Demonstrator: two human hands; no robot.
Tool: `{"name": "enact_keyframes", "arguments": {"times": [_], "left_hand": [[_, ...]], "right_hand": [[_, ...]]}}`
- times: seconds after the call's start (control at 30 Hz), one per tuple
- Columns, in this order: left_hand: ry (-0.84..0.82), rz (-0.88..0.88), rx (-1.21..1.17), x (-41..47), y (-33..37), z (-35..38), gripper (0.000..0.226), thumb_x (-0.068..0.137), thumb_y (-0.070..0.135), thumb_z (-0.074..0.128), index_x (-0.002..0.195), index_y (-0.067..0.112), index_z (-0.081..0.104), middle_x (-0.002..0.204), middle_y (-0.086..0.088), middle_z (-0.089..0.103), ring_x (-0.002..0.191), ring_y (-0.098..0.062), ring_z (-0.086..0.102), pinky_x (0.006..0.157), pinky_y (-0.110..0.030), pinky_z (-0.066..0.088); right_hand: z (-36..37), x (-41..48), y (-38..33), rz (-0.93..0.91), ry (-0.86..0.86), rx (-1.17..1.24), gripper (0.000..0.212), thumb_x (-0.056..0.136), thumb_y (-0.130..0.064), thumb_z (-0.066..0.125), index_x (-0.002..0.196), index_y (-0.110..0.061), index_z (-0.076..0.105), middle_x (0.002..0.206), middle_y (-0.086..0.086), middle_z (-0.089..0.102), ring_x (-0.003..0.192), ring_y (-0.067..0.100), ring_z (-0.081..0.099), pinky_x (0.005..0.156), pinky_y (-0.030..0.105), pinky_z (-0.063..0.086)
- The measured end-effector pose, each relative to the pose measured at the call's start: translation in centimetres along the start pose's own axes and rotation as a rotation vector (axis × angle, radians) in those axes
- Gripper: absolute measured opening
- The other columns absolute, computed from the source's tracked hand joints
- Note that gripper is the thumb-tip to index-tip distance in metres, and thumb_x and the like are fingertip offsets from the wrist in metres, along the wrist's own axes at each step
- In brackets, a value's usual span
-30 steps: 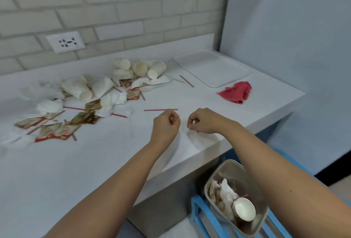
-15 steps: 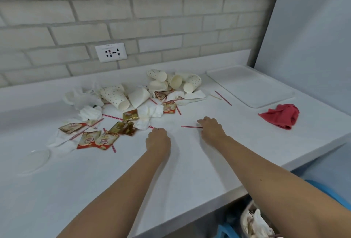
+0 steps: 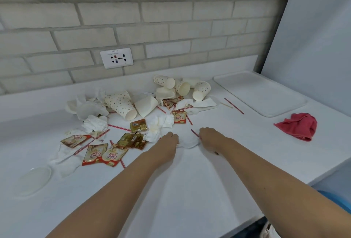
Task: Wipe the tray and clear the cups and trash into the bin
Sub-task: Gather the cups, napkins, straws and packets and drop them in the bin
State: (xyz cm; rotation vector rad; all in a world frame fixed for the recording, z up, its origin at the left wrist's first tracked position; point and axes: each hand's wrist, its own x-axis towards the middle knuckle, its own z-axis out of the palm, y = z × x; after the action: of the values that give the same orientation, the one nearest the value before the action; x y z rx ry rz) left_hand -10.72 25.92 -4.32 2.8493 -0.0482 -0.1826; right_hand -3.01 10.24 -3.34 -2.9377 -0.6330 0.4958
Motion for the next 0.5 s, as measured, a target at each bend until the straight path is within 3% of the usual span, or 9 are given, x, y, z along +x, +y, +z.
{"name": "enact_keyframes", "arguments": {"times": [0.1,0.27,0.33,0.4,0.5], "left_hand": [[0.072,0.009,0.005,0.6,-1.1,-0.7,0.021,0.094,-0.001,0.030,0.110,0.002,0.045,0.104,-0.018,0.056,0.091,-0.030,0.053,0.075,-0.036,0.039],[-0.030,-0.029,0.039,1.6,-3.6,-1.4,0.016,0.095,0.005,0.034,0.106,0.006,0.046,0.094,-0.010,0.056,0.085,-0.024,0.054,0.065,-0.028,0.037],[-0.054,-0.019,0.051,2.0,-4.4,-1.8,0.012,0.095,0.011,0.041,0.100,0.005,0.050,0.088,-0.008,0.054,0.080,-0.020,0.051,0.064,-0.026,0.036],[-0.083,0.006,0.069,2.4,-4.7,-2.2,0.015,0.094,0.014,0.044,0.098,0.004,0.055,0.095,-0.011,0.058,0.081,-0.018,0.049,0.067,-0.025,0.037],[-0.167,0.063,0.093,2.4,-4.4,-2.8,0.020,0.094,0.012,0.045,0.101,-0.001,0.059,0.095,-0.014,0.058,0.082,-0.017,0.047,0.060,-0.021,0.034]], "right_hand": [[-0.1,0.4,-0.8,0.005,0.011,0.072,0.018,0.092,-0.003,0.037,0.108,-0.006,0.044,0.109,0.014,0.053,0.088,0.023,0.045,0.072,0.030,0.035],[-0.8,1.2,-1.6,0.002,-0.024,0.078,0.025,0.091,-0.007,0.045,0.116,-0.002,0.048,0.116,0.012,0.055,0.098,0.026,0.053,0.073,0.029,0.040],[-0.8,1.4,-1.6,-0.008,-0.038,0.054,0.009,0.091,-0.007,0.044,0.093,-0.007,0.053,0.095,0.006,0.054,0.090,0.025,0.050,0.064,0.024,0.039],[-0.7,1.5,-1.7,0.004,-0.025,0.054,0.027,0.092,-0.008,0.043,0.066,-0.014,0.039,0.072,-0.002,0.041,0.081,0.023,0.044,0.051,0.020,0.028],[-0.5,1.4,-2.0,0.003,-0.018,0.046,0.025,0.094,-0.009,0.040,0.069,-0.012,0.042,0.073,-0.002,0.040,0.083,0.022,0.044,0.053,0.021,0.028]]}}
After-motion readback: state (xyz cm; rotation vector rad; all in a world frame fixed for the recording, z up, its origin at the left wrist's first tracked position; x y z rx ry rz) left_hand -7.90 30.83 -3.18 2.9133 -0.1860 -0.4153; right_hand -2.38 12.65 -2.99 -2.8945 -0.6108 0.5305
